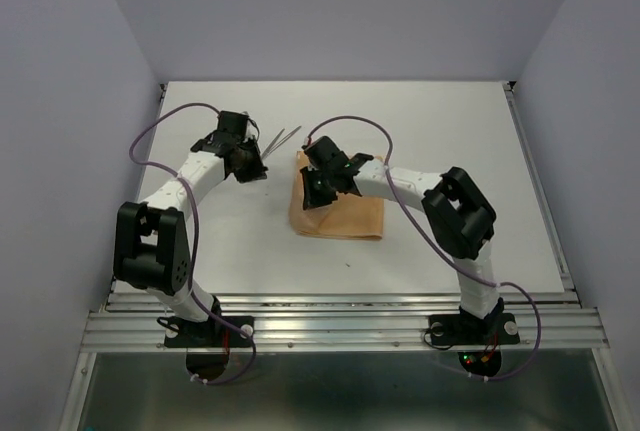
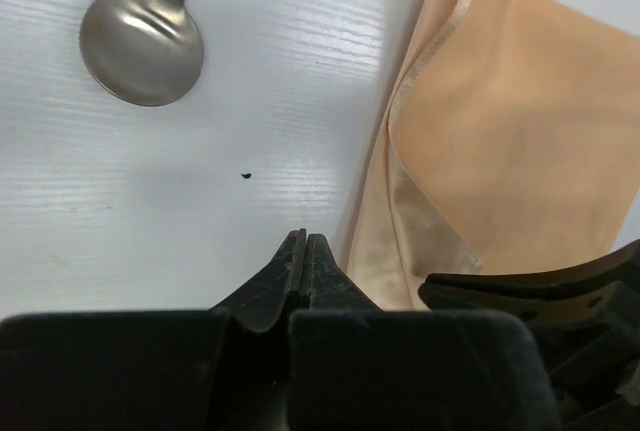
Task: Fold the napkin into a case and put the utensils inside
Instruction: Smooth out the square-folded napkin at the center of the board.
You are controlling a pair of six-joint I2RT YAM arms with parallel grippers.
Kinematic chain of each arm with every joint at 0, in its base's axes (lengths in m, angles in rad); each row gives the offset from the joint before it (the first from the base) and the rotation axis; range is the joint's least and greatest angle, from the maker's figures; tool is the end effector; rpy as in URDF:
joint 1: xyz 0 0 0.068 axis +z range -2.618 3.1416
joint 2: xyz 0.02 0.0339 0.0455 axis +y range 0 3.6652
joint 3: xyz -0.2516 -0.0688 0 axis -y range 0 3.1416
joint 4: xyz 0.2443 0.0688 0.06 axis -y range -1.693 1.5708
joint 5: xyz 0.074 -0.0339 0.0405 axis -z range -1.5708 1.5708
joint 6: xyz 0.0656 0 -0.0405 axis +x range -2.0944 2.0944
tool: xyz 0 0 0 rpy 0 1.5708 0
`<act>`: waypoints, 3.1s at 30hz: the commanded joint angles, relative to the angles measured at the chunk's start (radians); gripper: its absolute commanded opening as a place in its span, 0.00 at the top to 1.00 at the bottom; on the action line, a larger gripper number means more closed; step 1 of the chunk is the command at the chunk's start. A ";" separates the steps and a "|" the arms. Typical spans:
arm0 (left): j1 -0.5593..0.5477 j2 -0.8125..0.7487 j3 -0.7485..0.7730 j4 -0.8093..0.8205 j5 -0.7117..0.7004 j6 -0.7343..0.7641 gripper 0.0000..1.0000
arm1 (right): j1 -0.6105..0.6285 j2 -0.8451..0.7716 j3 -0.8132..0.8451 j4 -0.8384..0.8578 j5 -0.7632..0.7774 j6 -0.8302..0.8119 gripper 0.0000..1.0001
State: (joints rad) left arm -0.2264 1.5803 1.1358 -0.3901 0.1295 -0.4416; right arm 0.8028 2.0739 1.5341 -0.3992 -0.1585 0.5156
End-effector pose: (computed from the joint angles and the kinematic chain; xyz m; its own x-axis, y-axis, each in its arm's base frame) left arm 0.3510 -0.0895 0.2112 -0.7841 -0.2543 -0.5662 -0.0310 0.9271 -0.3735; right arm 0.3147 0.3407 0.1478 -0.8699 -0.1998 -0.4510 -0.3979 0.8247 0.4020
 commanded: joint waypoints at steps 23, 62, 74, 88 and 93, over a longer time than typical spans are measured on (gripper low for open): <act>-0.031 0.046 0.015 0.037 0.067 0.004 1.00 | -0.025 -0.078 -0.132 0.079 0.056 0.095 0.87; -0.091 0.612 0.570 0.080 0.151 0.014 1.00 | -0.501 -0.049 -0.068 0.129 -0.033 0.077 0.87; -0.087 0.681 0.536 0.076 0.127 0.038 1.00 | -0.541 0.038 -0.080 0.166 -0.067 0.110 0.88; -0.085 0.639 0.506 0.073 0.127 0.060 1.00 | -0.541 -0.025 -0.074 0.232 -0.033 0.165 0.88; -0.085 0.633 0.486 0.074 0.130 0.060 1.00 | -0.541 0.034 -0.097 0.195 -0.001 0.185 0.88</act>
State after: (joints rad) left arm -0.3183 2.2242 1.6680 -0.2733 0.2932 -0.4164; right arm 0.2619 2.0712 1.4315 -0.2005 -0.2008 0.6746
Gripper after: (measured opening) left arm 0.022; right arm 0.121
